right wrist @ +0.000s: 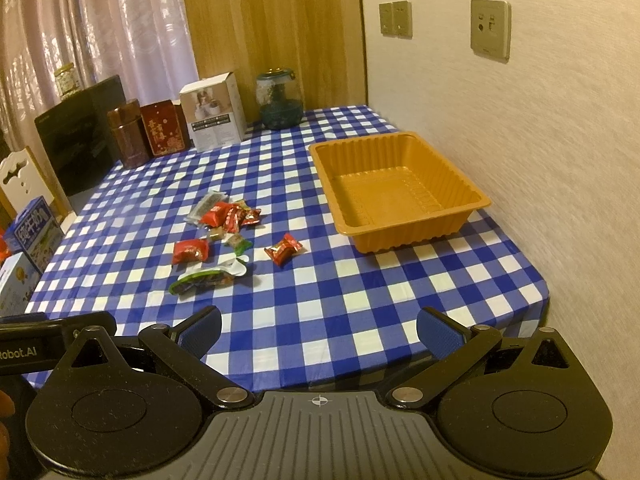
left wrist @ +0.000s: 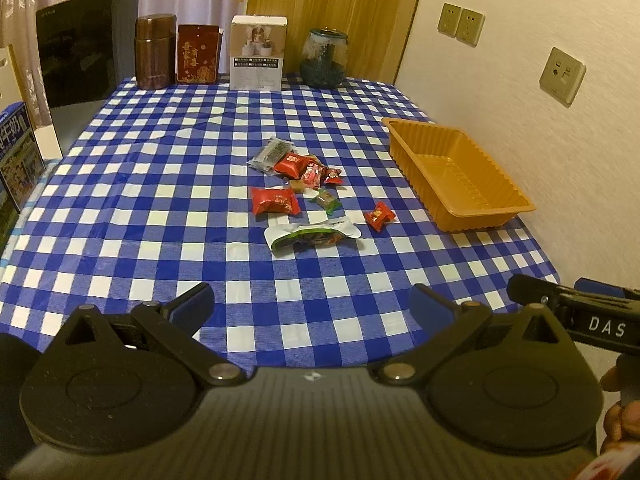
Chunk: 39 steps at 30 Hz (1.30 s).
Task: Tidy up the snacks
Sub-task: 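Grasp the white-green snack with the left tool while the right tool grasps a red candy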
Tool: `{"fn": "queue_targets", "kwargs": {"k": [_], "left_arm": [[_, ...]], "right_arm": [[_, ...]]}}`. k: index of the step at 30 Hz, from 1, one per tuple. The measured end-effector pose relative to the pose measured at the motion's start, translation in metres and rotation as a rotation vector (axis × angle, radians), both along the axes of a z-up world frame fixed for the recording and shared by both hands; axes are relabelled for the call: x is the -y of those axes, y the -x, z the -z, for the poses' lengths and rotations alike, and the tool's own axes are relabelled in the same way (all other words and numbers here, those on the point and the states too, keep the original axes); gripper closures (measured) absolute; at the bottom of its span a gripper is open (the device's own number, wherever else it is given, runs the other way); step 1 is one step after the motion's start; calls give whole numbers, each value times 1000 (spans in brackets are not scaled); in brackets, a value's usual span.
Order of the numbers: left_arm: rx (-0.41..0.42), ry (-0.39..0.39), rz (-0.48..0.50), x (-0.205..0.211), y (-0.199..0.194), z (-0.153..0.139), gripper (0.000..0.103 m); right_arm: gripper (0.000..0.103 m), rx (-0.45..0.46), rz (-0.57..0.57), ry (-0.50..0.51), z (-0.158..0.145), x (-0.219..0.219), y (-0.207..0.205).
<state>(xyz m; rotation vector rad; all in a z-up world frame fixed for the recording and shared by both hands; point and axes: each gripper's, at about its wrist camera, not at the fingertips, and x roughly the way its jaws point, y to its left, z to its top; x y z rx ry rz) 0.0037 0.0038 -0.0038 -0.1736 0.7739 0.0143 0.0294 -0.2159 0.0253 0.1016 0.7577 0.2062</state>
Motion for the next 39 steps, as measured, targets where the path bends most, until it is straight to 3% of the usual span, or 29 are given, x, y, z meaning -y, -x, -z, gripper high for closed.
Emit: {"fn": "queue_targets", "kwargs": {"k": [6,11,21,23,26,32,36,39], "left_arm": [[-13,-6,0,-15,-20,14,0],[-35,-41,55,-27,-50,34,2],[-13,-141,336,-25,-116,68,15],[-21,-164,395,-25,-133,75,21],[-20,-176,489,-25,-153,84,26],[-65,-179,655,-19,-187,106,43],[-83,-165,713,-16,-202,117,50],[-117,-145,748,-15,-212,123,63]], "right_arm": [[0,1,12,-18,15,-2,-18],[1,-17,17,-29,31,-5,-39],[2,-70,-1,-52,66,-16,-91],[14,-85,-7,-53,73,-20,-101],[17,-106,-6,-53,85,-24,-114],[19,-139,11,-48,103,-30,-134],[19,-155,20,-45,111,-32,-142],[19,-155,17,-41,114,-35,-146]]}}
